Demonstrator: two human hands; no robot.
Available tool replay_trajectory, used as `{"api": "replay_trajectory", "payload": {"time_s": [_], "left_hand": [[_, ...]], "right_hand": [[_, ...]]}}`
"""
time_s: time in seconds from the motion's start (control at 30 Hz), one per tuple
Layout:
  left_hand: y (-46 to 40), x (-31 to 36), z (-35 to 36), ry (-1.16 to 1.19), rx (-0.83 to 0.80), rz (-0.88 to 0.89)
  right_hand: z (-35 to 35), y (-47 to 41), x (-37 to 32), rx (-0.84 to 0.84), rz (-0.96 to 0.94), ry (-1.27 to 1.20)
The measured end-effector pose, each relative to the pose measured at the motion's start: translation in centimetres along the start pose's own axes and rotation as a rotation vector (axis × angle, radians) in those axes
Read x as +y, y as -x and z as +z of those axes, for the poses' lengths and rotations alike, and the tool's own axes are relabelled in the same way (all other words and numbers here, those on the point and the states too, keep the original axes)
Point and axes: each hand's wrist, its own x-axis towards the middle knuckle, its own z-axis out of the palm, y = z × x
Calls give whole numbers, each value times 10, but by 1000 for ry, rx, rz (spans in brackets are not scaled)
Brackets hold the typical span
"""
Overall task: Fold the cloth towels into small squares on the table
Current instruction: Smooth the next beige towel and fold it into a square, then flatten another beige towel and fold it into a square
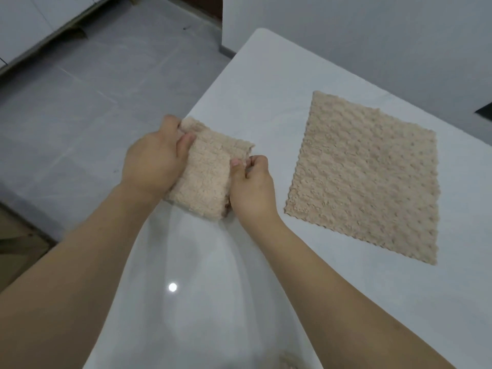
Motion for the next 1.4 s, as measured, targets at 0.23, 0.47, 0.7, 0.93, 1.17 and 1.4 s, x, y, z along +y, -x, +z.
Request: {"api": "replay_trajectory", "payload": {"time_s": [0.23, 0.47, 0.7, 0.93, 1.17, 1.4], "left_hand": [[-9, -4, 6, -140, 22, 11], [-12, -12, 4, -358, 65, -9], [-14, 108, -6, -98, 120, 183], [31, 221, 31, -26, -357, 610], [52, 255, 48, -330, -618, 528], [68, 277, 59, -279, -496, 395]], "right_hand": [[7, -14, -4, -49, 20, 237], [-25, -16, -5, -79, 188, -46], [-130, -23, 21, 287, -113, 104], [-215, -14, 85, 315, -276, 347], [-275, 28, 158, 27, -522, 763], [-293, 24, 180, 100, -769, 810]]}}
